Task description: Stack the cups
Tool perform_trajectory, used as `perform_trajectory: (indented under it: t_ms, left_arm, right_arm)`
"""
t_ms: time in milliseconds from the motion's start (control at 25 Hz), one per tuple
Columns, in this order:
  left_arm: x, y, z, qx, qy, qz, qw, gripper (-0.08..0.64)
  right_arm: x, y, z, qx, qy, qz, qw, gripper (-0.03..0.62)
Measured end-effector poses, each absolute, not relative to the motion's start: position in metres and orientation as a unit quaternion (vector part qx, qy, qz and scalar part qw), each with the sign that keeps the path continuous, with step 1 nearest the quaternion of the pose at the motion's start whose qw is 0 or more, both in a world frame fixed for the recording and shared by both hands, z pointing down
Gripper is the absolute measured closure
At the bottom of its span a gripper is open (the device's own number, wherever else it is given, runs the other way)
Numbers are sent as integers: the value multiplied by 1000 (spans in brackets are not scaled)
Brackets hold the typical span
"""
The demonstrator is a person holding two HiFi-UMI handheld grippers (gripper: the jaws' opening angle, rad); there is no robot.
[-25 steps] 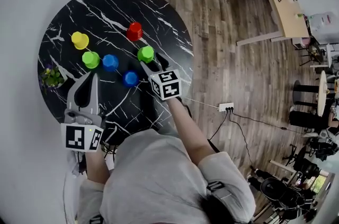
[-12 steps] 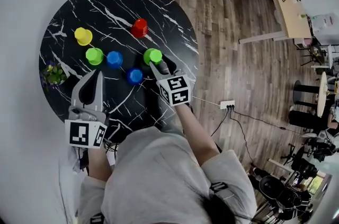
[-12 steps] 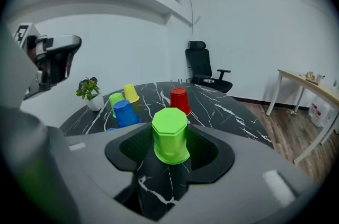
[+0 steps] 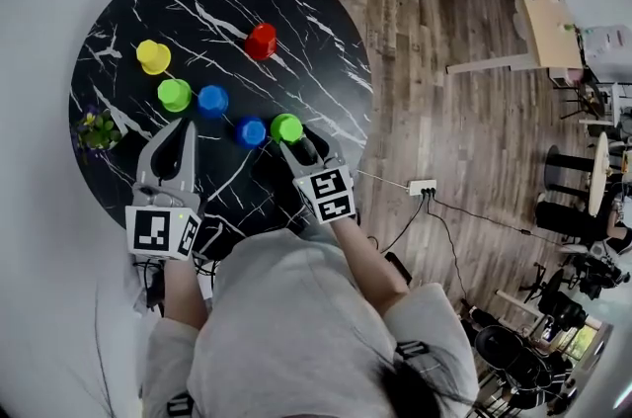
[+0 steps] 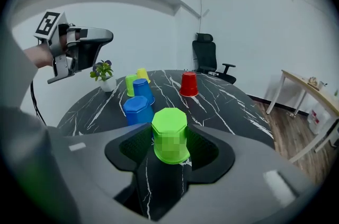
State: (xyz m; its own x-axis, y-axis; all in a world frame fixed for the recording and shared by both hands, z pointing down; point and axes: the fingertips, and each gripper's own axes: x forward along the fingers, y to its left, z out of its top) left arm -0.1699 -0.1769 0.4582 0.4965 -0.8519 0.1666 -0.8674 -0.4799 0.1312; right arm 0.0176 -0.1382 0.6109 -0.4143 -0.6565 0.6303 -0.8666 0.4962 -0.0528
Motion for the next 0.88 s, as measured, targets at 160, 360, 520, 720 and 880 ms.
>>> perform_trajectory:
  t_ms: [160,360,520,720,880]
  left_arm:
    - [-169,-183,486,856,-501,57,115,499]
    - [-162,-199,536,855,-491,110,129,374]
    - [-153,-211,579,850,-479,160,146,306]
    - [-145,-218,621,837,-476,217,160,281]
    - [-147,-219,624,830,-484,224,162,324]
  right_arm:
    - [17,-136,614,465,-820,198,270,387]
    - [18,-135,603,468,-823,211,241,385]
    - [27,-131,585,484,-821,210,217,385]
    - [37,-117,567,495,-819,212,199,385]
    - [42,-113,558,501,-818,213,185,385]
